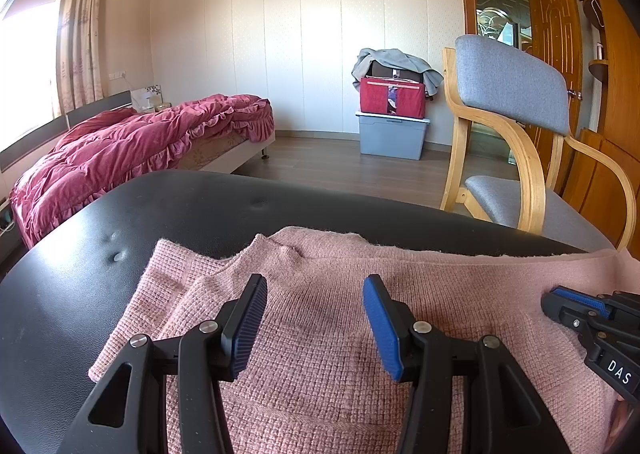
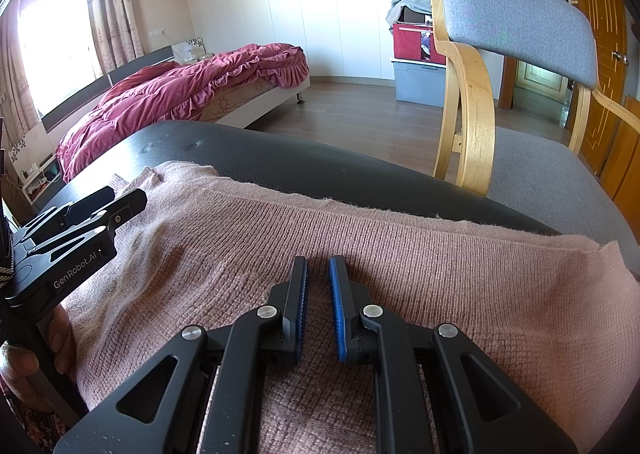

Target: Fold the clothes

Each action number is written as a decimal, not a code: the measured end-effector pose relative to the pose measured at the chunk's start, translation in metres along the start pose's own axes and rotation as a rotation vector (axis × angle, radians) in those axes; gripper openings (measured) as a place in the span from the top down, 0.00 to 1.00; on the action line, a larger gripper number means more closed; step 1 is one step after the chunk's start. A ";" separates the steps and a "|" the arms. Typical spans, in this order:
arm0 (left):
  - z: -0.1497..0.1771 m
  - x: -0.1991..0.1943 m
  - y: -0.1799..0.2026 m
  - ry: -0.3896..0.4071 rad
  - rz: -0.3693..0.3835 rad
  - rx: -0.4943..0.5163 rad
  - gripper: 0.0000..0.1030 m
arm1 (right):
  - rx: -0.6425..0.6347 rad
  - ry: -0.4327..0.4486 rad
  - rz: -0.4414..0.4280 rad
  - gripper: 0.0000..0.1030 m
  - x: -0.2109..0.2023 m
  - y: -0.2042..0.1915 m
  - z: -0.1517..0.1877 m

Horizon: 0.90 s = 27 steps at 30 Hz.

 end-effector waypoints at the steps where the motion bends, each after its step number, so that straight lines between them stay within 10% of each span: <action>1: 0.000 0.000 0.000 0.000 0.001 0.000 0.51 | 0.000 0.000 0.000 0.88 0.000 0.000 0.000; 27: -0.002 0.001 0.002 0.002 0.011 -0.002 0.51 | 0.000 0.000 0.000 0.88 0.000 0.000 0.000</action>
Point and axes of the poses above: each gripper's, at about its wrist camera, not at the fingertips, and x roughly the way its jaws point, y to its right, z to its underside, the point moved 10 cm from there along x, roughly the way its jaws point, and after that the axes turned 5 degrees about x, right-handed, at the moved point
